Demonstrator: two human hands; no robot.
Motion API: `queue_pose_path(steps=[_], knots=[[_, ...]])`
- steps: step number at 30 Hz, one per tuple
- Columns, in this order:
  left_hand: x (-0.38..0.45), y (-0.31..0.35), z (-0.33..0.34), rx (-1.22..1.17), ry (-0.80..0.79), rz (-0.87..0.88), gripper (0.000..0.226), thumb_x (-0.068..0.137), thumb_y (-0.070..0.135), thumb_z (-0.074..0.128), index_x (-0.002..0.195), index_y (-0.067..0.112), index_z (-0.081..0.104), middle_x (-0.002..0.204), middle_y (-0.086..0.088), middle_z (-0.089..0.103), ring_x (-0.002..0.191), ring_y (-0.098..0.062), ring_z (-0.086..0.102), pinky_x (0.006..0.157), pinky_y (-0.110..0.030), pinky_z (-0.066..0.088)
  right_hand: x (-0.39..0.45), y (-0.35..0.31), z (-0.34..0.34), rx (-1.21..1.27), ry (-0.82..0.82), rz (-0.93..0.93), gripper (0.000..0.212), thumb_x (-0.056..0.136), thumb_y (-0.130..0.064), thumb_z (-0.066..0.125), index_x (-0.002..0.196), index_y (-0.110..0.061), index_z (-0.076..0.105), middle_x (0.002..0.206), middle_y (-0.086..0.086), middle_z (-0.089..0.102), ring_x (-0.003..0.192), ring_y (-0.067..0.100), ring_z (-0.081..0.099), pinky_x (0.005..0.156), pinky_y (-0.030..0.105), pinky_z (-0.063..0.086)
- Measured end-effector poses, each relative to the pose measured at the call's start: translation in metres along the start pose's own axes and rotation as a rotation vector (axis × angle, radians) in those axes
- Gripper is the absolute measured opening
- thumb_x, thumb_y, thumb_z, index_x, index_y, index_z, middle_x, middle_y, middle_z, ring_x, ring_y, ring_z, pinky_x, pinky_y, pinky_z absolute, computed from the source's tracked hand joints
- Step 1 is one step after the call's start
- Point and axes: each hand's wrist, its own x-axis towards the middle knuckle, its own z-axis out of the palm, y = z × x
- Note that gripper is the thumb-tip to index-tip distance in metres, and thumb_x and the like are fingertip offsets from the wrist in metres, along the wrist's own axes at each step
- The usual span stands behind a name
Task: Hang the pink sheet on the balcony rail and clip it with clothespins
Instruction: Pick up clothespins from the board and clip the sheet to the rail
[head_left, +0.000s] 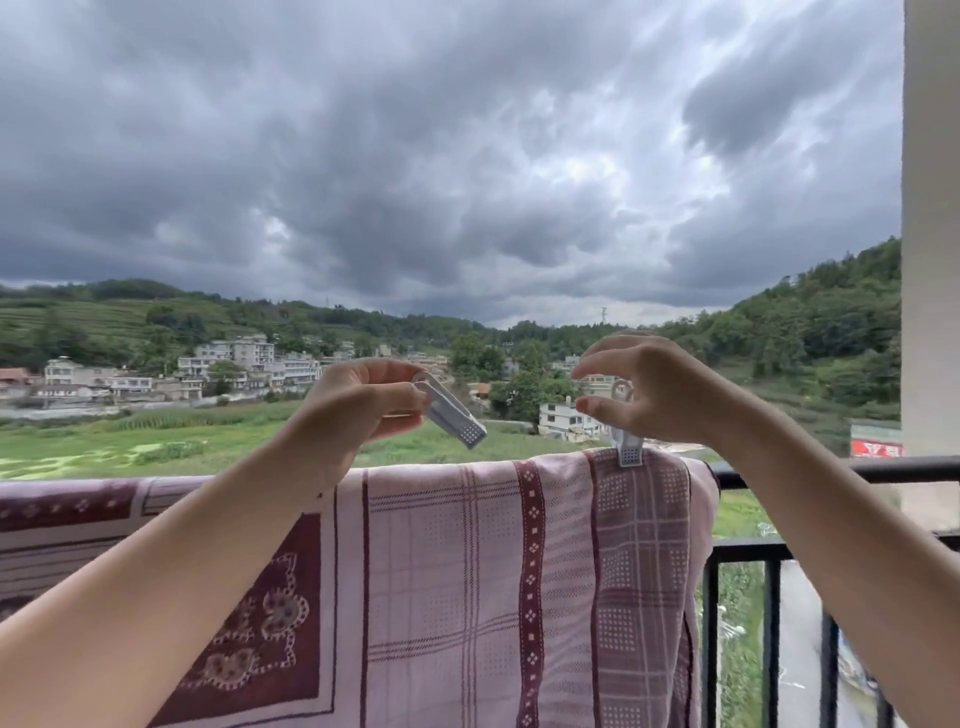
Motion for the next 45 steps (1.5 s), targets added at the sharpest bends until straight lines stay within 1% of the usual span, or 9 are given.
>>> queue_pose_path(steps=[6,11,16,22,27,31,36,40,45], knots=[[-0.033,0.019,-0.067,0.101,0.084,0.009,0.02,0.051,0.01,0.067,0.071,0.013,0.065,0.059,0.005,0.07,0.06,-0.007,0.064,0.062,-0.017,0.057,0.025,-0.073,0.038,0.132,-0.122,-0.199,0.032,0.083,-0.027,0.058,0.111,-0.013,0.059,0.118,0.001,0.062,0.107,0.012,0.056,0.094,0.018,0.039],[-0.074,0.03,-0.148,0.323,0.169,0.067,0.014,0.062,0.002,0.069,0.07,0.014,0.066,0.058,0.007,0.068,0.059,-0.004,0.062,0.058,-0.015,0.056,0.063,-0.156,0.076,0.222,-0.183,-0.264,0.032,0.085,-0.025,0.056,0.115,-0.013,0.057,0.117,0.002,0.063,0.102,0.011,0.058,0.084,0.015,0.04],[-0.119,0.038,-0.251,0.545,0.298,0.144,0.022,0.064,0.001,0.072,0.067,0.022,0.068,0.056,0.012,0.068,0.061,-0.004,0.062,0.063,-0.018,0.055,0.099,-0.251,0.098,0.305,-0.238,-0.245,0.039,0.087,-0.025,0.052,0.125,-0.013,0.048,0.124,0.003,0.058,0.109,0.015,0.055,0.097,0.024,0.043],[-0.143,0.04,-0.331,0.735,0.262,0.203,0.03,0.065,0.005,0.075,0.061,0.033,0.065,0.049,0.028,0.063,0.056,0.006,0.061,0.059,-0.008,0.051,0.139,-0.347,0.119,0.363,-0.326,-0.165,0.042,0.086,-0.028,0.053,0.124,-0.011,0.049,0.125,0.007,0.058,0.111,0.02,0.055,0.098,0.033,0.044],[-0.134,0.041,-0.366,0.738,0.192,0.238,0.018,0.066,0.005,0.074,0.068,0.022,0.069,0.057,0.019,0.064,0.059,0.0,0.062,0.063,-0.015,0.054,0.159,-0.377,0.132,0.372,-0.244,-0.161,0.026,0.081,-0.02,0.061,0.104,-0.008,0.065,0.098,0.007,0.07,0.086,0.021,0.063,0.08,0.031,0.052],[-0.118,0.043,-0.382,0.723,0.129,0.26,0.017,0.066,0.003,0.074,0.072,0.019,0.07,0.061,0.011,0.067,0.068,-0.016,0.065,0.072,-0.033,0.057,0.16,-0.377,0.138,0.491,-0.121,-0.116,0.017,0.077,-0.017,0.067,0.09,-0.006,0.07,0.076,-0.004,0.06,0.074,0.012,0.056,0.07,0.016,0.046],[-0.103,0.043,-0.389,0.654,0.009,0.195,0.023,0.064,0.002,0.073,0.065,0.025,0.071,0.051,0.017,0.067,0.059,-0.004,0.061,0.065,-0.022,0.055,0.161,-0.378,0.141,0.495,-0.043,-0.143,0.012,0.077,-0.015,0.066,0.081,-0.004,0.071,0.069,-0.007,0.056,0.069,0.012,0.055,0.073,0.025,0.05],[-0.093,0.048,-0.391,0.604,-0.068,0.152,0.01,0.053,0.02,0.073,0.058,0.028,0.073,0.052,0.012,0.067,0.063,-0.013,0.059,0.064,-0.023,0.054,0.164,-0.381,0.144,0.485,0.041,-0.137,0.01,0.078,-0.011,0.064,0.079,-0.003,0.071,0.06,-0.014,0.052,0.066,0.017,0.057,0.069,0.029,0.052],[-0.078,0.049,-0.391,0.602,-0.163,0.084,0.016,0.066,-0.001,0.07,0.063,0.014,0.071,0.048,0.01,0.066,0.049,0.0,0.059,0.051,-0.011,0.05,0.162,-0.382,0.153,0.519,0.167,-0.11,0.009,0.078,-0.01,0.065,0.08,-0.004,0.071,0.073,0.0,0.061,0.07,0.023,0.06,0.068,0.026,0.053]])
